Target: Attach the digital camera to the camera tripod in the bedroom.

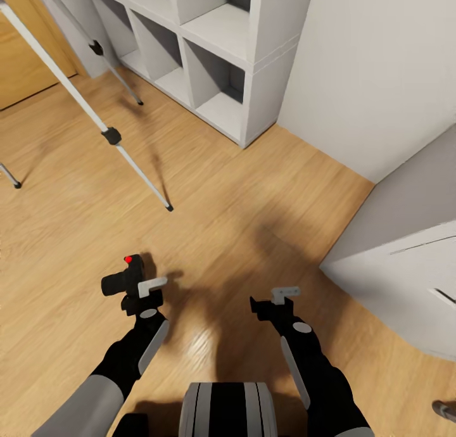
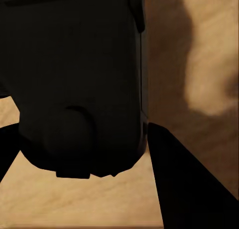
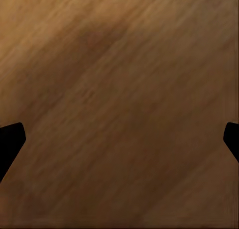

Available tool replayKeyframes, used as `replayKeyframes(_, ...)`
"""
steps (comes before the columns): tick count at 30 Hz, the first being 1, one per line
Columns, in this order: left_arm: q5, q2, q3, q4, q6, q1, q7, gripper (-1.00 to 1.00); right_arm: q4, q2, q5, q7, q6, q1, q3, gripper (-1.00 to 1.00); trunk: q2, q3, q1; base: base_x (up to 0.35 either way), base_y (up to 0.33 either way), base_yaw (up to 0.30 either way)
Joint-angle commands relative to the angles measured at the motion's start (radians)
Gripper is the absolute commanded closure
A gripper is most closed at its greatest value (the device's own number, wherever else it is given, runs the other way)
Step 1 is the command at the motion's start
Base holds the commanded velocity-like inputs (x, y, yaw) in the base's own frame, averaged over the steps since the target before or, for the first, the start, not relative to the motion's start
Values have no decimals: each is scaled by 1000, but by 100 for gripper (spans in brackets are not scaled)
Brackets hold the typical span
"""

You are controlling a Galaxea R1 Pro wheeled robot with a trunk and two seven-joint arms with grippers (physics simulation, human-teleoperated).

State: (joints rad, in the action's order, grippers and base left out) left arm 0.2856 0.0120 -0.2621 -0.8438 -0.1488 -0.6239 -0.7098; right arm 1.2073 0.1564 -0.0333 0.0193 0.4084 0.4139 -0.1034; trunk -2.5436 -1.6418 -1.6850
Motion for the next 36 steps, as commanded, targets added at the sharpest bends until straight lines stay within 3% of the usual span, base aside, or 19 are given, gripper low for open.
replayKeyframes(1, 0, -1, -3, -3, -8, 0, -6, 100, 1, 0, -3, 2, 6, 0, -1, -100, 0, -1, 0, -79, 0, 0)
replayKeyframes(11, 3, 1, -1, -30, -15, 0, -52, 100, 0, 0, -4, 5, 6, 0, -1, -100, 0, -1, 0, -12, 0, 0)
replayKeyframes(20, 94, -1, 3, -32, -17, 0, -117, 100, -1, 1, -4, 5, 6, 0, -1, -100, 0, -1, 0, 0, 0, 0)
replayKeyframes(25, 119, -19, 3, -47, -18, 0, -123, 100, -22, 2, -9, 7, 5, 0, -2, -100, 1, 19, 3, 0, 0, 0)
replayKeyframes(36, 113, -42, 1, -86, -21, 0, -120, 100, -22, 0, -11, 4, 4, 0, -1, -100, 3, 61, 8, 0, 0, 0)
